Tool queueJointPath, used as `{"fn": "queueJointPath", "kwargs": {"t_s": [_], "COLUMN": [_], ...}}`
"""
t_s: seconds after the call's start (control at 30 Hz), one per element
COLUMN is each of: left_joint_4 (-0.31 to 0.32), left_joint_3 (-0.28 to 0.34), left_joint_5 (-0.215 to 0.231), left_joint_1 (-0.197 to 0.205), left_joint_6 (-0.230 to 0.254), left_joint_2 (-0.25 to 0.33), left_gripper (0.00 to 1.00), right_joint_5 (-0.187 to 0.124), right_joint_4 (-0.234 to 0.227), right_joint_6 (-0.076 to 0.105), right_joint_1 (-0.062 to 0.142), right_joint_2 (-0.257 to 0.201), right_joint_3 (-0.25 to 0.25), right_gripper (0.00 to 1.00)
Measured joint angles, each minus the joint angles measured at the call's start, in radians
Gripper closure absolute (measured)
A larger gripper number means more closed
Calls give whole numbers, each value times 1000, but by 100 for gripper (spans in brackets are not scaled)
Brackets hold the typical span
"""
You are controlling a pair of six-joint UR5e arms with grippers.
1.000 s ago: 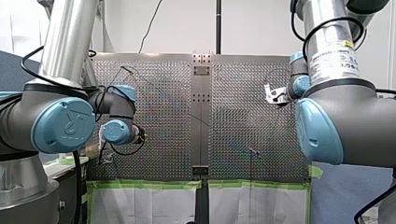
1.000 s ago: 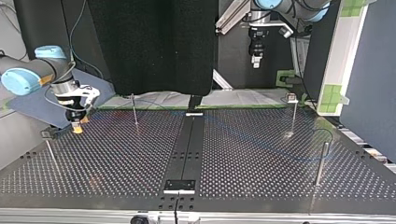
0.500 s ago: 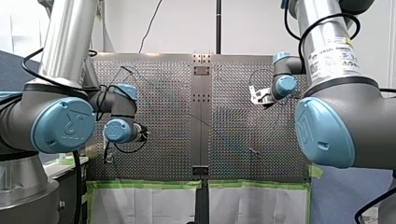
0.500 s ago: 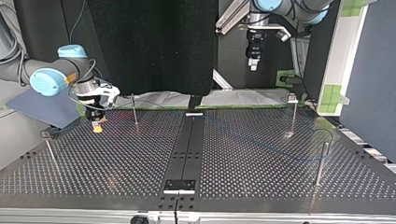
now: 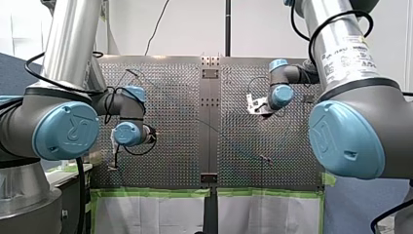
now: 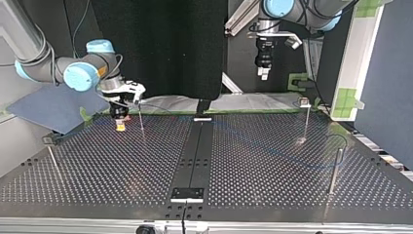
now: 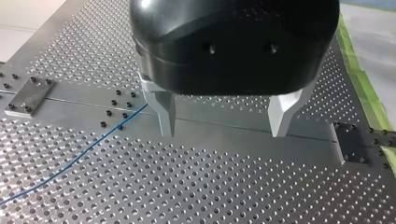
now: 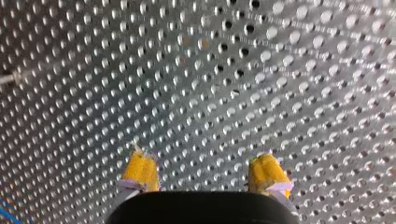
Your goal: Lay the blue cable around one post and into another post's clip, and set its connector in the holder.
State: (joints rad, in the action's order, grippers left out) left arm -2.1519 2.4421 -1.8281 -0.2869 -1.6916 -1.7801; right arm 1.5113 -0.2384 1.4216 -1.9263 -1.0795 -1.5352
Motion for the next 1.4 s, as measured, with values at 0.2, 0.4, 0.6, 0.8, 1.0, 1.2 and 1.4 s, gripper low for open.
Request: {"fn": "queueJointPath", "kwargs": {"t_s": [0.2, 0.4, 0.6, 0.8, 1.0, 1.2, 1.4], "left_joint_4": [-8, -9, -7, -5, -5, -11, -21], "left_joint_3": [0, 0, 0, -1, -1, -1, 0], "left_joint_5": [-2, -3, -3, -16, -30, -44, -57], "left_joint_1": [0, 0, 1, 2, 5, 10, 15], "left_joint_6": [0, 0, 0, 0, 1, 1, 2], "left_joint_2": [0, 0, 0, 0, 0, 0, 0], "left_gripper": [0, 0, 0, 0, 0, 0, 0], "right_joint_5": [59, 112, 160, 210, 266, 327, 387], "right_joint_4": [-59, -109, -157, -206, -263, -324, -383], "right_joint_6": [32, 52, 85, 99, 111, 139, 161], "right_joint_1": [-59, -112, -160, -210, -266, -327, -386], "right_joint_2": [0, 0, 0, 0, 0, 0, 0], "right_joint_3": [-16, -42, -87, -137, -193, -254, -303], "right_gripper": [1, 1, 1, 1, 1, 1, 1]}}
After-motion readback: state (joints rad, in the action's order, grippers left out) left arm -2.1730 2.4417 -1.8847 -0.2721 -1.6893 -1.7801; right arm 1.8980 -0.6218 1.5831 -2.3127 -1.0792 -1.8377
